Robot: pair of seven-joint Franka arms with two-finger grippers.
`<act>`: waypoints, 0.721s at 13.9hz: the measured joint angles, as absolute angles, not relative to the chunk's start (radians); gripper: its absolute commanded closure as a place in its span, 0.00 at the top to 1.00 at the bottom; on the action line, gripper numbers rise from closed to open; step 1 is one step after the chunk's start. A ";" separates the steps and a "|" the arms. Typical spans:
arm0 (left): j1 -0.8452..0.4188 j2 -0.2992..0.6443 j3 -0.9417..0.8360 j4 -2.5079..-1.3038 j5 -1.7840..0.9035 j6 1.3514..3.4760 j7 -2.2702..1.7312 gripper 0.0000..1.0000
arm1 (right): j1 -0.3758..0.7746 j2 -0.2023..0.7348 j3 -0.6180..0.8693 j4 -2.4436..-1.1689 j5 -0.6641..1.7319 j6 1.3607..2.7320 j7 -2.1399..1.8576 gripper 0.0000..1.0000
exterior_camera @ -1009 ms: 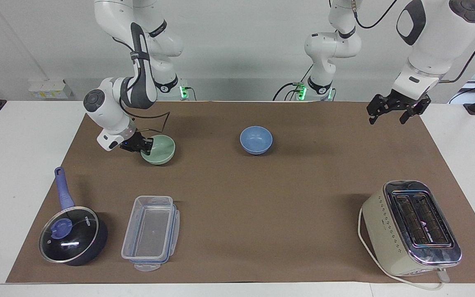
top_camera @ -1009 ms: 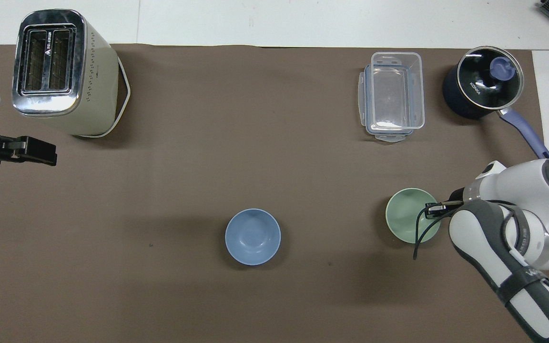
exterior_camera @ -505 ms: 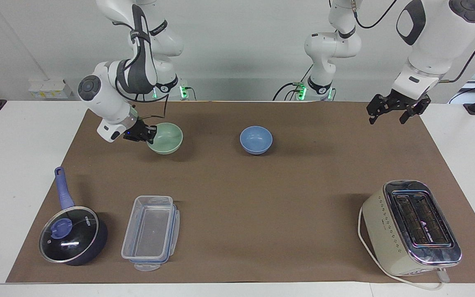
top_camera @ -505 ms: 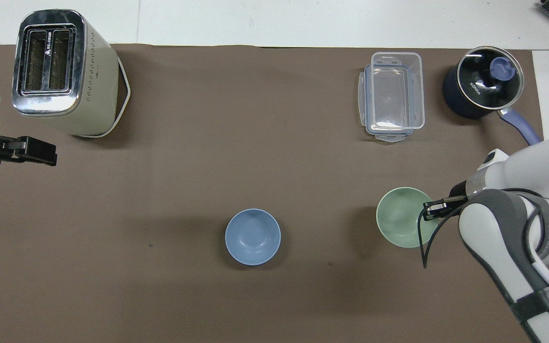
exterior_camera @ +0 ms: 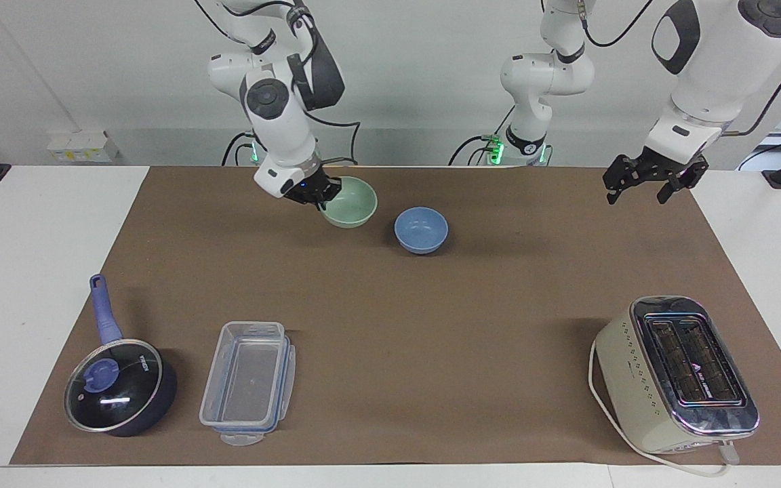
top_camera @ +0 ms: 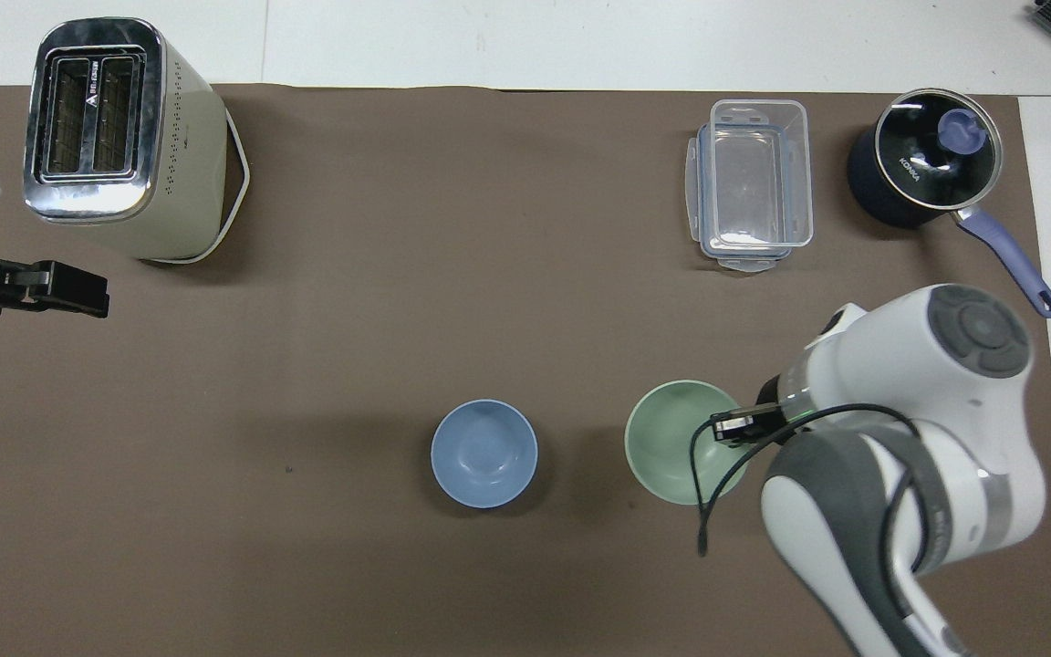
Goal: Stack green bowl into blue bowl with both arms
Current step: 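Carry the green bowl with the right gripper over the blue bowl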
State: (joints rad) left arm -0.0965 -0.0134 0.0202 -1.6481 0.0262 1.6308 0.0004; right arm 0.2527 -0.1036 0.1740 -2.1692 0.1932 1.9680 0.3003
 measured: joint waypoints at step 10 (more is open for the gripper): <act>-0.096 -0.013 0.020 -1.648 0.026 1.631 0.000 1.00 | 0.452 0.023 0.173 -2.170 0.327 2.221 0.411 0.00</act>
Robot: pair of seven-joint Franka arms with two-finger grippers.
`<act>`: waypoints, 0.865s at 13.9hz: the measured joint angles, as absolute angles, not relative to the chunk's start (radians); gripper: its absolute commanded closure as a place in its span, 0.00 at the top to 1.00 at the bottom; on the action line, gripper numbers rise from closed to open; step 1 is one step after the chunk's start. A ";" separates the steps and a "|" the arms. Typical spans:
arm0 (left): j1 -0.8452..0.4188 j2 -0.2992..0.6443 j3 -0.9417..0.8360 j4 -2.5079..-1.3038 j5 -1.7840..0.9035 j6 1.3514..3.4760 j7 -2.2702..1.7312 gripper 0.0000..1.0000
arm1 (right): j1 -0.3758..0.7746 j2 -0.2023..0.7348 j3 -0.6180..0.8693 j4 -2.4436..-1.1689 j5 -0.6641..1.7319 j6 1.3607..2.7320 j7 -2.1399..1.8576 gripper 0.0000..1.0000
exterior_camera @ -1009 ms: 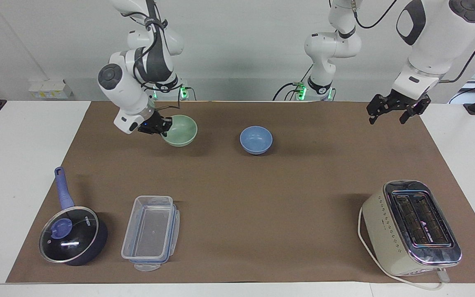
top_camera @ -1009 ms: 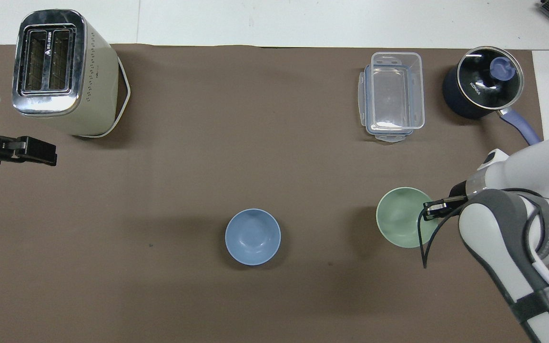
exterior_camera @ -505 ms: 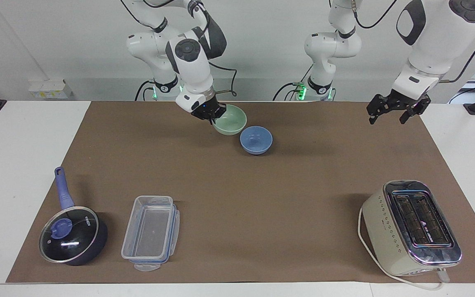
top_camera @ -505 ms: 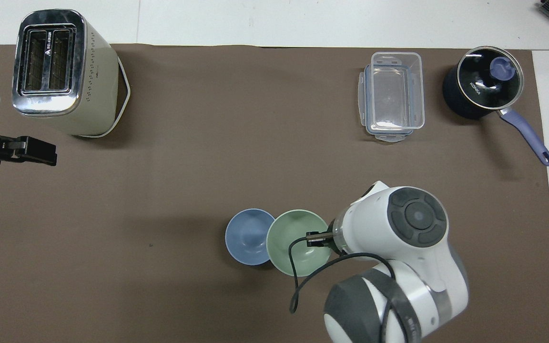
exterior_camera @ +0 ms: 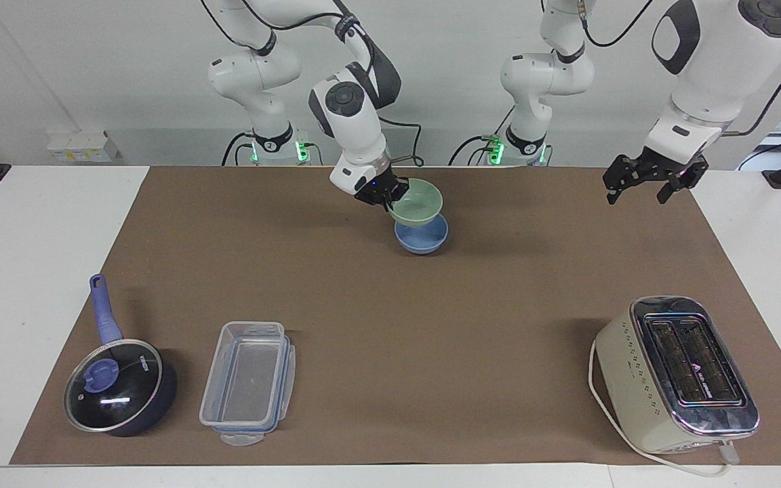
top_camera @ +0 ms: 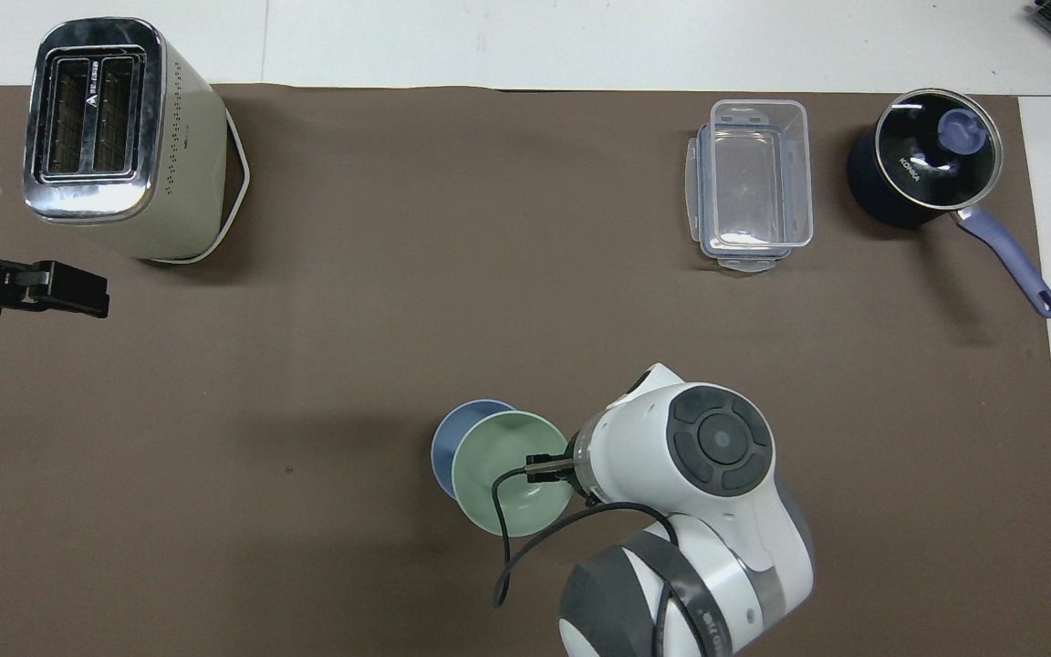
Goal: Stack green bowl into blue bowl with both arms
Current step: 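Carry the green bowl with the right gripper over the blue bowl, then lower the green bowl into the blue bowl and open the right gripper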
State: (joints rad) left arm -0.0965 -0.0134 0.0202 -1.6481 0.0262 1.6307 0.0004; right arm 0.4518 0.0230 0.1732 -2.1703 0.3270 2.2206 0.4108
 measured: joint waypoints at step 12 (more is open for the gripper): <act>-0.096 -0.013 0.020 -1.648 0.026 1.631 0.000 1.00 | 0.453 0.109 0.171 -2.175 0.408 2.323 0.406 0.02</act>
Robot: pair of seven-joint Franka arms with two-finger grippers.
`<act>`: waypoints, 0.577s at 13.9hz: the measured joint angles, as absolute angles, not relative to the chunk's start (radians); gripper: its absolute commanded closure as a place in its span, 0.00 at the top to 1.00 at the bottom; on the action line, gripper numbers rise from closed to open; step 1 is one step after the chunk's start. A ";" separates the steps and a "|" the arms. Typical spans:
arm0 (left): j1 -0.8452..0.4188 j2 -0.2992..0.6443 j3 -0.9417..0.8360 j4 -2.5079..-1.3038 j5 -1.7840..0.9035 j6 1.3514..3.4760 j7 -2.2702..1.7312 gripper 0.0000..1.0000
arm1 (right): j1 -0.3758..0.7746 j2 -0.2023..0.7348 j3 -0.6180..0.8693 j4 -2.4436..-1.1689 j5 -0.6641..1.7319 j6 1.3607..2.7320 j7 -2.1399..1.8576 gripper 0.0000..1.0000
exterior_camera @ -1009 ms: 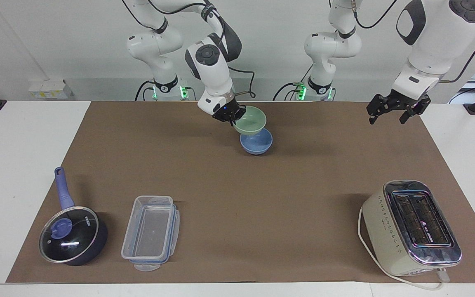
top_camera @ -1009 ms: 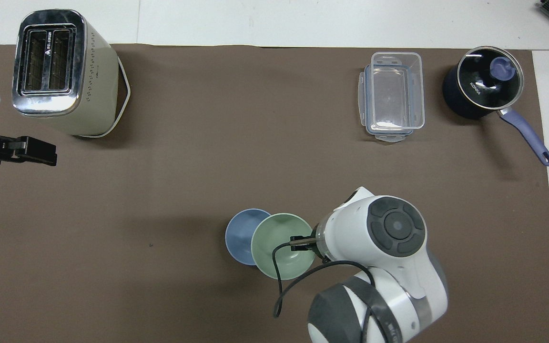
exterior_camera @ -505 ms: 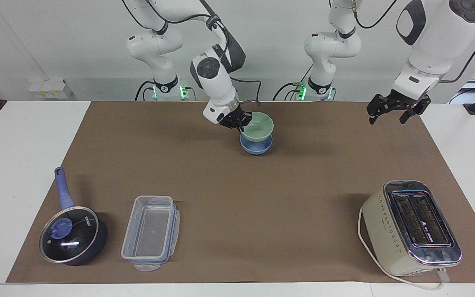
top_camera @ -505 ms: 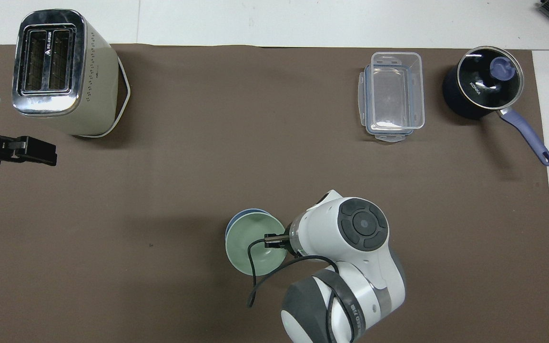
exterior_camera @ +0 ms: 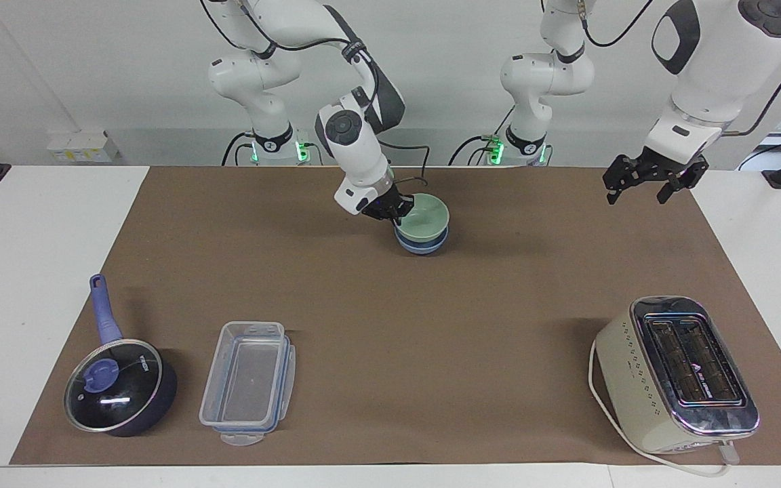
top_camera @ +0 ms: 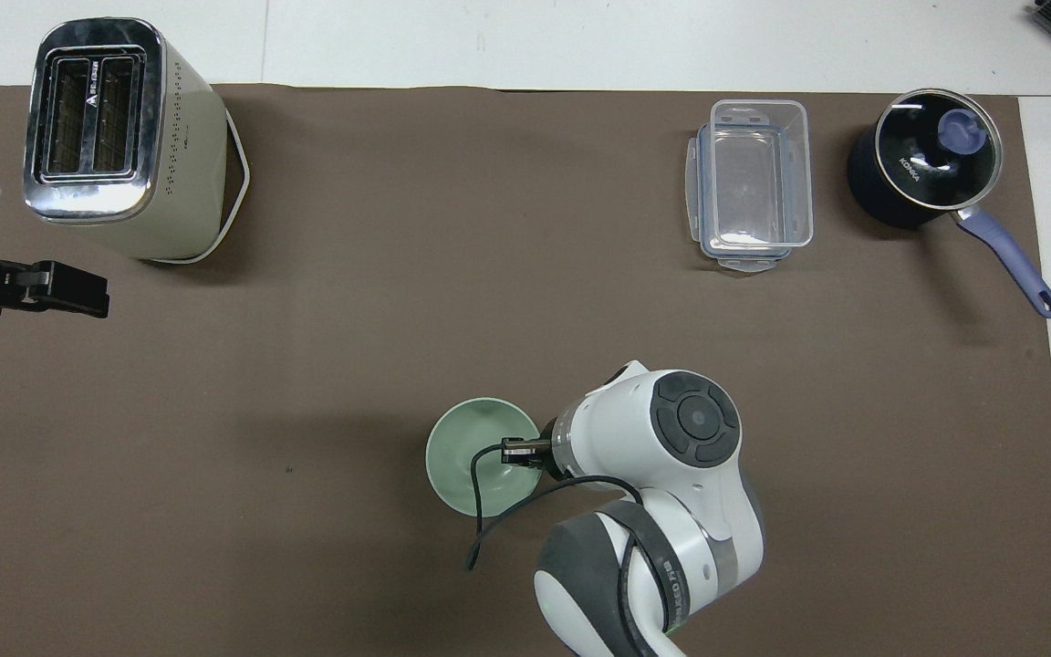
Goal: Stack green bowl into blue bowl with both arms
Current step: 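Lower the green bowl into the blue bowl and open the right gripper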
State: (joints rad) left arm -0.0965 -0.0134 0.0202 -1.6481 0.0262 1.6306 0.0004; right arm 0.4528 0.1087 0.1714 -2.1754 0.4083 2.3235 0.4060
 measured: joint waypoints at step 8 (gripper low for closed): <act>-0.096 -0.013 0.020 -1.648 0.026 1.631 0.000 1.00 | 0.467 0.111 0.171 -2.178 0.408 2.335 0.406 0.42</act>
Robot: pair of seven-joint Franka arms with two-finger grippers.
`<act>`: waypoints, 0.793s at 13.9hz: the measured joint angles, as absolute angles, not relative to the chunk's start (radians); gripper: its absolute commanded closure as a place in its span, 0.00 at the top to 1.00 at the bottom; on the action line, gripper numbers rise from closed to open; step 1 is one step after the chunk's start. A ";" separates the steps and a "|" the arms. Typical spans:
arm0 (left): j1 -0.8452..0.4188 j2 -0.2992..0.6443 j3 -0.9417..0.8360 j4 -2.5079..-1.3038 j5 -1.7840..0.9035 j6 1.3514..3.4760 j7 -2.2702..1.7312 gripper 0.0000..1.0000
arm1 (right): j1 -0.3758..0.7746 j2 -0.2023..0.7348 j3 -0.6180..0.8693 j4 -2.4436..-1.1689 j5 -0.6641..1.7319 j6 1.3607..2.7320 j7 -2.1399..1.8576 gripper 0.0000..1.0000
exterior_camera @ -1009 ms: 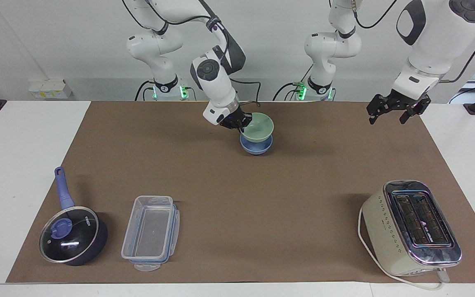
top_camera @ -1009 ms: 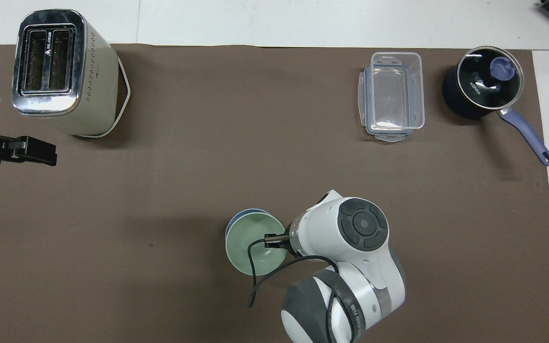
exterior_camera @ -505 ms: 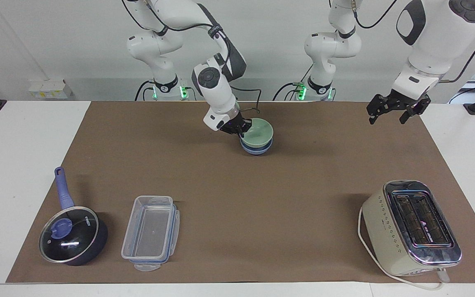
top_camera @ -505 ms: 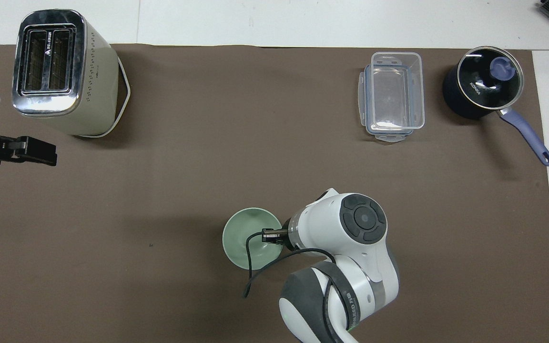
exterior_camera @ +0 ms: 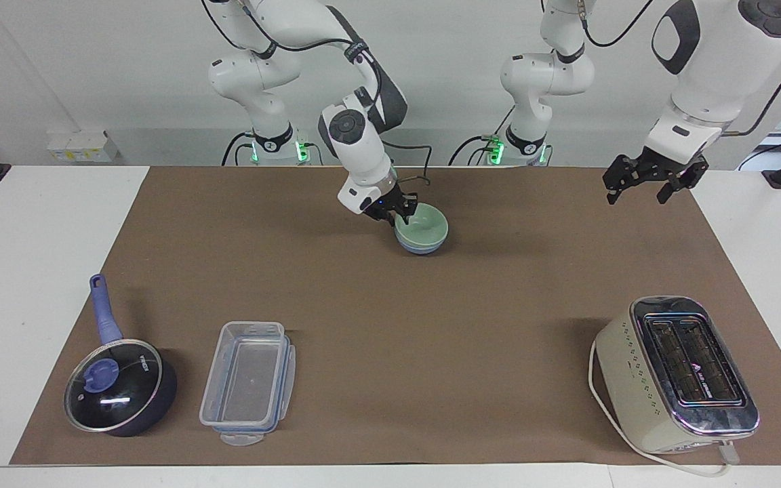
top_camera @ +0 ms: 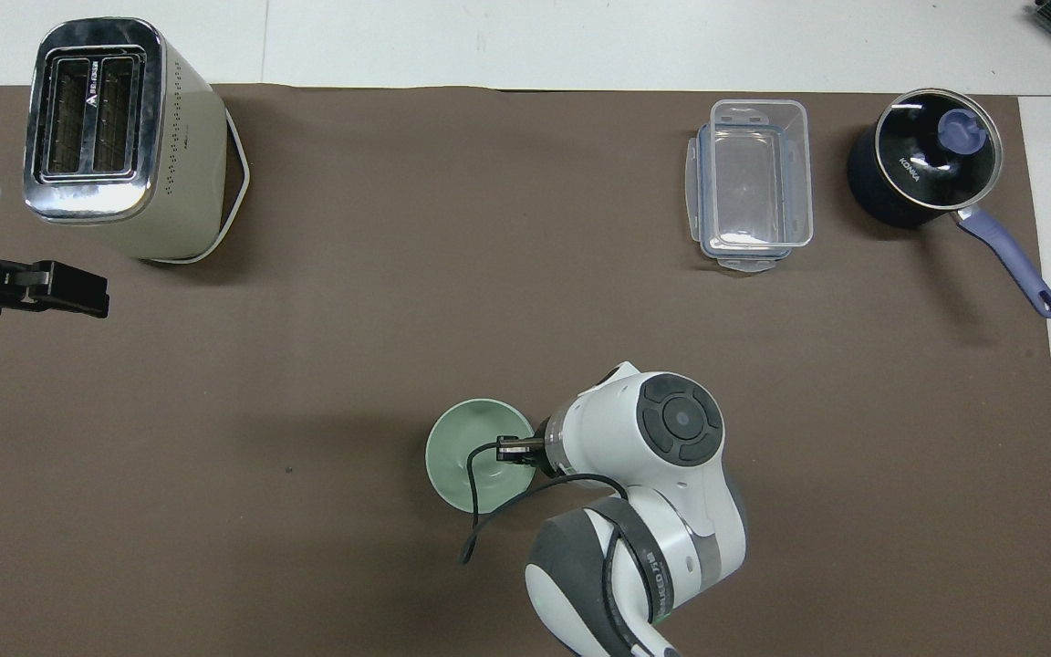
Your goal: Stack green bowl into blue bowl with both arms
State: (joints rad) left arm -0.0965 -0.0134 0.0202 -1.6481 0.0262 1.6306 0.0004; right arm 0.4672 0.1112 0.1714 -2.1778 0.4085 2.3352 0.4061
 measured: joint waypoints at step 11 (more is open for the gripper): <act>-0.096 -0.013 0.020 -1.648 0.026 1.631 0.000 1.00 | 0.309 -0.073 0.151 -2.164 0.403 2.166 0.322 0.95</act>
